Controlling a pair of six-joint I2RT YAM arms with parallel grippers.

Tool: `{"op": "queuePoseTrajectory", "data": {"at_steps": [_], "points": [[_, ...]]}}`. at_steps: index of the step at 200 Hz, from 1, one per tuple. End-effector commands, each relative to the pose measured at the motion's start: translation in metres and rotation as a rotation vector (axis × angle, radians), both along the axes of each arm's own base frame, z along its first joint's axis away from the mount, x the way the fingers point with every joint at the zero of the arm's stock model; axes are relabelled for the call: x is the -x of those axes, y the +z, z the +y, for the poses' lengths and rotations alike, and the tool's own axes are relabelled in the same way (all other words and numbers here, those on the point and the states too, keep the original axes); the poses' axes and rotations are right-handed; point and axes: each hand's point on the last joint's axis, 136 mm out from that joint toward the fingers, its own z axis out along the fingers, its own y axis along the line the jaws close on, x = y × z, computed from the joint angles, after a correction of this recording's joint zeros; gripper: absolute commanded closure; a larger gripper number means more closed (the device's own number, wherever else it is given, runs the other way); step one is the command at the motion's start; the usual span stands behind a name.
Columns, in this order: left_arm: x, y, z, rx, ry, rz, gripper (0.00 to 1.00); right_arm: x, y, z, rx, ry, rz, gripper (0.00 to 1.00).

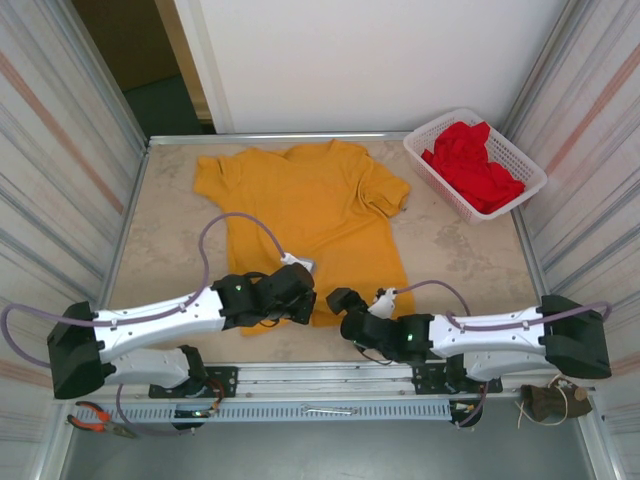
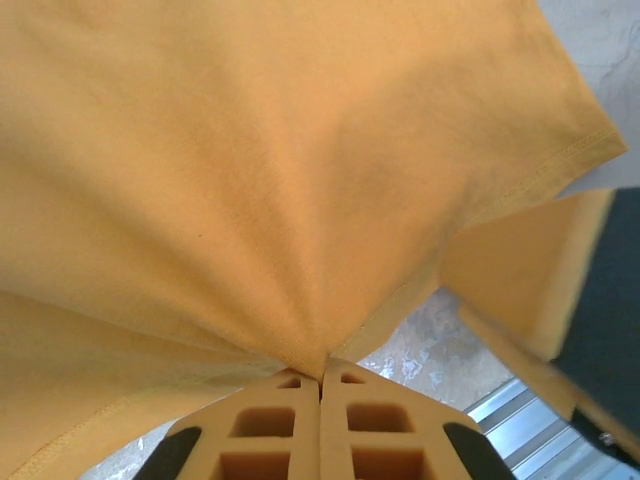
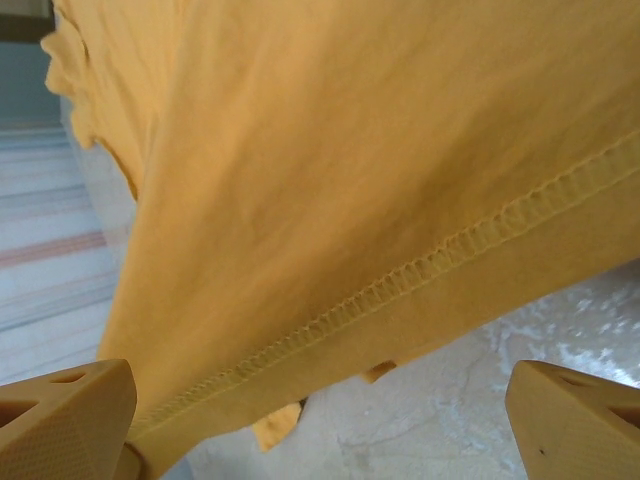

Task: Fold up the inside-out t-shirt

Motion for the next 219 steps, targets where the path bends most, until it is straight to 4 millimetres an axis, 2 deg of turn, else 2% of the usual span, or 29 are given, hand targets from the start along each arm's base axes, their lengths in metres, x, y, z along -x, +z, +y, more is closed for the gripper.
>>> {"op": "queuePoseTrajectory", "data": {"at_steps": [1,42,81,122,128,136,145,151,162,172,182,192,205,219], "points": [[-0.002,0.018,0.002,0.01,-0.004,-0.039,1.0,0.002,0.014,0.024,-0.078,0.031,-0.006,0.05],[-0.001,0.028,0.002,0.042,-0.006,-0.045,1.0,-0.008,0.019,0.034,-0.14,-0.005,-0.033,0.04],[0.002,0.032,0.003,0.069,-0.007,-0.04,1.0,-0.036,0.033,0.033,-0.17,-0.067,-0.086,0.04],[0.005,0.031,0.001,0.085,-0.017,-0.034,1.0,-0.059,0.037,0.037,-0.179,-0.094,-0.095,0.07],[0.005,0.031,0.001,0.087,-0.021,-0.035,1.0,-0.062,0.036,0.039,-0.183,-0.095,-0.092,0.11],[0.005,0.03,0.0,0.087,-0.032,-0.039,1.0,-0.065,0.037,0.041,-0.192,-0.09,-0.094,0.23],[0.005,0.03,0.001,0.081,-0.04,-0.047,1.0,-0.067,0.039,0.043,-0.199,-0.084,-0.093,0.43],[0.005,0.029,0.002,0.075,-0.05,-0.055,1.0,-0.068,0.041,0.044,-0.201,-0.082,-0.096,0.61],[0.002,0.028,0.007,0.056,-0.05,-0.089,0.82,-0.07,0.044,0.043,-0.198,-0.074,-0.099,0.86],[-0.002,0.026,0.015,0.033,-0.044,-0.128,0.66,-0.07,0.049,0.042,-0.193,-0.065,-0.103,0.99],[-0.005,0.024,0.022,0.019,-0.042,-0.171,0.52,-0.07,0.054,0.04,-0.185,-0.059,-0.108,1.0],[-0.009,0.022,0.03,0.003,-0.031,-0.208,0.41,-0.07,0.059,0.038,-0.171,-0.053,-0.115,1.0],[-0.011,0.021,0.034,-0.003,-0.045,-0.249,0.34,-0.069,0.065,0.036,-0.159,-0.044,-0.124,1.0],[-0.009,0.018,0.031,0.002,-0.088,-0.279,0.33,-0.071,0.069,0.033,-0.157,-0.046,-0.13,1.0]]}}
